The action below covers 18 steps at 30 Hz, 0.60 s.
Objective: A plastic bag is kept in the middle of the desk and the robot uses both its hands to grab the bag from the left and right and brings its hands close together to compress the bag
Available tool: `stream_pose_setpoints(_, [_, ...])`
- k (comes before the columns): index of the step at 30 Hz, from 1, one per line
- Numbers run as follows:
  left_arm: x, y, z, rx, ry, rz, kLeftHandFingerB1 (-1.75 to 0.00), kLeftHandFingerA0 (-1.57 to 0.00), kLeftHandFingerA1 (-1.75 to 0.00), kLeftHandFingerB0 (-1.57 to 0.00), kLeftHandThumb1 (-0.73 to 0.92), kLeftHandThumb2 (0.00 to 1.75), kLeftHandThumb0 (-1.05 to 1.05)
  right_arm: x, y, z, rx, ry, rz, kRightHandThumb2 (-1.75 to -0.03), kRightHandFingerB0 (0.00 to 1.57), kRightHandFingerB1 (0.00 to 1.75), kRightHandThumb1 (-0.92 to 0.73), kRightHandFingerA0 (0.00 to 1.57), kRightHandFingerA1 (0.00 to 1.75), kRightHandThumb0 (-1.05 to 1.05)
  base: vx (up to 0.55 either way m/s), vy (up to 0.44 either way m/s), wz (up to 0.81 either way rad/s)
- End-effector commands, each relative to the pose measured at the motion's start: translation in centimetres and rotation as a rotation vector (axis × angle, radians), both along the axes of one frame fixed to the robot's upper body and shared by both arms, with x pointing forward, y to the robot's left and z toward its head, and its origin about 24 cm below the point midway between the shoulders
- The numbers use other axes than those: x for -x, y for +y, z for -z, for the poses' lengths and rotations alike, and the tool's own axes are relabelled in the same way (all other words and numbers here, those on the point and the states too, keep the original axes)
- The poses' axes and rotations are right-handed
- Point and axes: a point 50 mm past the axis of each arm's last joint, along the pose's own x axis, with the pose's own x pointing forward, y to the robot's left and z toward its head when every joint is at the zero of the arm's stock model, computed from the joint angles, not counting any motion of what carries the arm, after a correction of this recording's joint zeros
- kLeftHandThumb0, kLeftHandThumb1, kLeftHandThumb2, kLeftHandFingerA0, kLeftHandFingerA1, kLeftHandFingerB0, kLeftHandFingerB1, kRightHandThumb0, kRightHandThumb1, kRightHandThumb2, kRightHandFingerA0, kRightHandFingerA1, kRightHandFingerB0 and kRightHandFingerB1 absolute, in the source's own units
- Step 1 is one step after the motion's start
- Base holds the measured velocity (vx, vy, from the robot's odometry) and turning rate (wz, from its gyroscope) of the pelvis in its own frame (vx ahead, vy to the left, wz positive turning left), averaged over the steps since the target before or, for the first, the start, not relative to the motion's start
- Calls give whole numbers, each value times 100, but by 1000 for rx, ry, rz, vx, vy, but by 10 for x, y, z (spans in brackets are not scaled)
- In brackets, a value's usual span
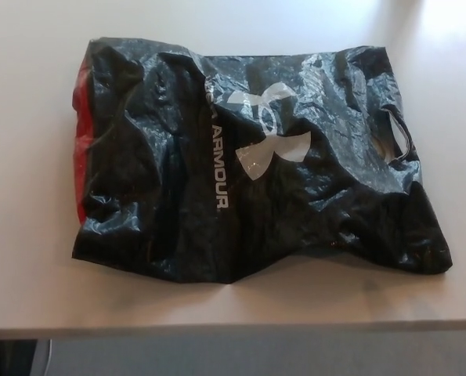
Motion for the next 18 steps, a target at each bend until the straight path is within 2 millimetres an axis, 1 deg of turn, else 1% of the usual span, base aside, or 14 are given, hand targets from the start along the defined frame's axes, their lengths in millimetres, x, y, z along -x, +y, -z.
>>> stream_pose_setpoints(1, [10,-10,-12,-128,-187,73,-27,0,-33,0,73,107,-72,2,9,1,141,-141,-35,-102,0,14,-72,0,16,-83,0,0,0])
stream_pose_setpoints(3, [9,-8,-13,-146,-187,68,-27,0,-33,-1,73,108,-72,0,11,3,128,-142,-38,-101,0,11,-72,0,14,-84,0,0,0])
stream_pose_setpoints(4, [8,-9,-12,-130,-180,76,-25,0,-31,0,74,109,-72,-3,12,2,132,-138,-31,-104,0,11,-75,0,14,-85,0,0,0])
stream_pose_setpoints(5, [8,-9,-12,-134,-185,69,-28,0,-35,-1,72,107,-70,-3,13,3,137,-134,-24,-108,0,11,-77,0,14,-85,0,0,0])
stream_pose_setpoints(9, [7,-9,-11,-149,-203,66,-27,0,-33,0,75,109,-73,-9,16,3,140,-159,-20,-105,0,11,-76,0,13,-85,0,0,0])
stream_pose_setpoints(10, [8,-10,-11,-148,-202,66,-24,-4,-31,0,73,99,-73,-9,16,3,142,-160,-15,-106,0,13,-75,0,15,-83,0,0,0])
stream_pose_setpoints(11, [8,-10,-10,-136,-196,60,-24,-4,-31,0,73,99,-73,-9,15,3,150,-159,-9,-106,0,13,-75,0,15,-83,0,0,0])
stream_pose_setpoints(12, [8,-11,-10,-147,-202,68,-27,0,-33,0,75,109,-72,-9,16,4,154,-152,4,-106,0,14,-75,0,15,-82,0,0,0])
stream_pose_setpoints(13, [8,-11,-10,-146,-206,70,-20,-2,-25,-5,92,72,-67,-9,16,4,156,-143,16,-107,0,13,-76,0,14,-83,0,0,0])
stream_pose_setpoints(14, [9,-11,-10,-145,-202,70,-22,-4,-27,-1,92,69,-68,-8,16,4,156,-139,23,-107,0,14,-76,0,16,-81,0,0,0])
stream_pose_setpoints(15, [9,-11,-10,-147,-196,69,-22,-4,-27,-1,92,69,-68,-8,17,4,156,-138,29,-107,0,14,-76,0,16,-81,0,0,0])
stream_pose_setpoints(16, [8,-10,-10,-151,-216,86,-30,0,-35,0,72,107,-69,-6,17,5,158,-140,36,-69,0,10,-92,0,10,-70,0,0,0])
stream_pose_setpoints(17, [8,-10,-10,-151,-217,87,-27,-3,-34,0,73,101,-70,-6,18,5,156,-140,40,-70,0,10,-91,0,10,-70,0,0,0])
stream_pose_setpoints(18, [8,-11,-10,-150,-213,82,-21,-5,-27,-4,92,70,-65,-6,18,6,152,-141,46,-95,0,11,-73,0,10,-75,0,0,0])
